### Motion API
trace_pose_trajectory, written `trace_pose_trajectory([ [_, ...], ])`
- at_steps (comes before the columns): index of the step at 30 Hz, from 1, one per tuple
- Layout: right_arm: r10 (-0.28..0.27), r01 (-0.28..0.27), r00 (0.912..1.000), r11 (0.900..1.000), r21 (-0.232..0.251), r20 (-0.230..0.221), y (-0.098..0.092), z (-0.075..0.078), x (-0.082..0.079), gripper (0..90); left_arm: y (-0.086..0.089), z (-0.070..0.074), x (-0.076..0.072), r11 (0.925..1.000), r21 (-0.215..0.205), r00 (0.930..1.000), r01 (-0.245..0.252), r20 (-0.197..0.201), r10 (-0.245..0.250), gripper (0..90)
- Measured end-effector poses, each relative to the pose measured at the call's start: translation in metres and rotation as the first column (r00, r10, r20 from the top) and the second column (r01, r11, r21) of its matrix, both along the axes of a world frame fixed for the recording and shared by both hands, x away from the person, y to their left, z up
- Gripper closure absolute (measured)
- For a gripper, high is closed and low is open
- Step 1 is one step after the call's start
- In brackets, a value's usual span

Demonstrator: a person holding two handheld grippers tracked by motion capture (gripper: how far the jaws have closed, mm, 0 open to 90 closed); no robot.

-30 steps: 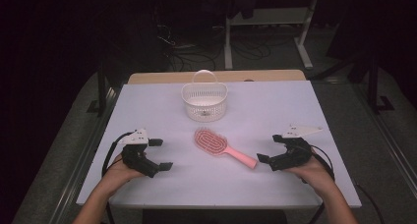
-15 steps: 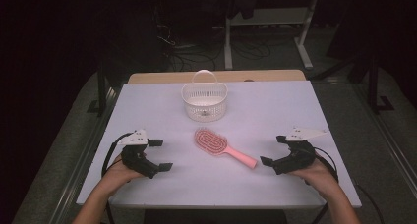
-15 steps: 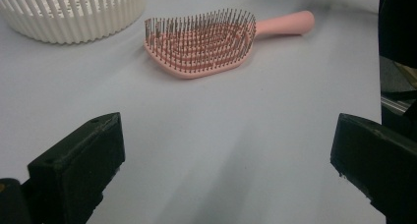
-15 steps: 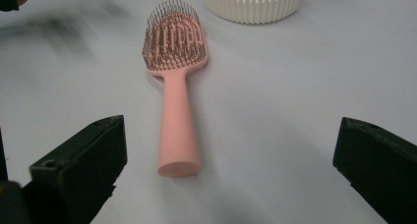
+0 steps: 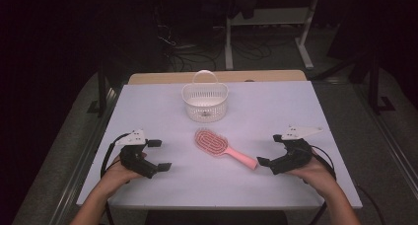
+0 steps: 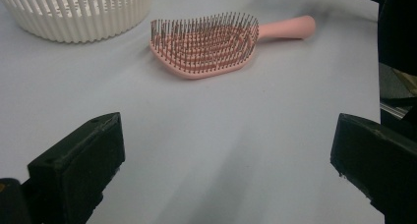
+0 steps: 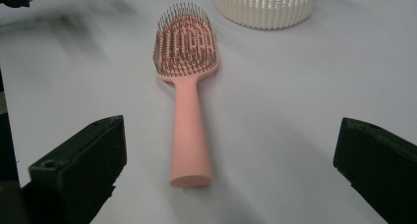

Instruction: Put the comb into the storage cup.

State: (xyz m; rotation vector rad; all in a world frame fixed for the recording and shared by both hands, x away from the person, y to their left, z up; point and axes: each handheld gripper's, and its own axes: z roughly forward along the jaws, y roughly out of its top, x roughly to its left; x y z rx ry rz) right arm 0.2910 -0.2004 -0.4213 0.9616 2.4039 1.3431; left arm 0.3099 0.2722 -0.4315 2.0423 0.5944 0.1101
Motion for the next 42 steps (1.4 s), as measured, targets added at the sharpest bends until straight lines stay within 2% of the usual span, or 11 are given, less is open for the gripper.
trace_pose_trajectory([
  [11,0.029,-0.030,0.9993,0.999,-0.037,-0.023,0.013,0.008,0.009,0.0,0.002,-0.002,0.002,0.9999,0.016,0.9998,-0.005,-0.019,0.005,0.0],
  [15,0.039,-0.040,0.9991,0.998,-0.055,-0.017,0.019,0.009,0.014,0.0,0.002,-0.001,0.000,0.9997,0.021,1.0000,-0.009,-0.002,0.010,0.0],
  [23,0.061,-0.064,0.9974,0.994,-0.083,-0.039,0.030,0.016,0.023,0.0,0.002,-0.001,-0.002,0.9996,0.025,0.9998,-0.013,0.017,0.013,0.0],
  [33,0.058,-0.066,0.9958,0.992,-0.107,-0.070,0.038,0.024,0.034,0.0,0.002,-0.001,0.000,0.9999,0.009,0.9997,-0.013,0.021,0.013,0.0],
  [42,0.076,-0.084,0.9951,0.989,-0.123,-0.063,0.050,0.030,0.041,0.0,0.003,0.000,0.001,0.9998,0.005,0.9996,-0.017,0.025,0.016,0.0],
])
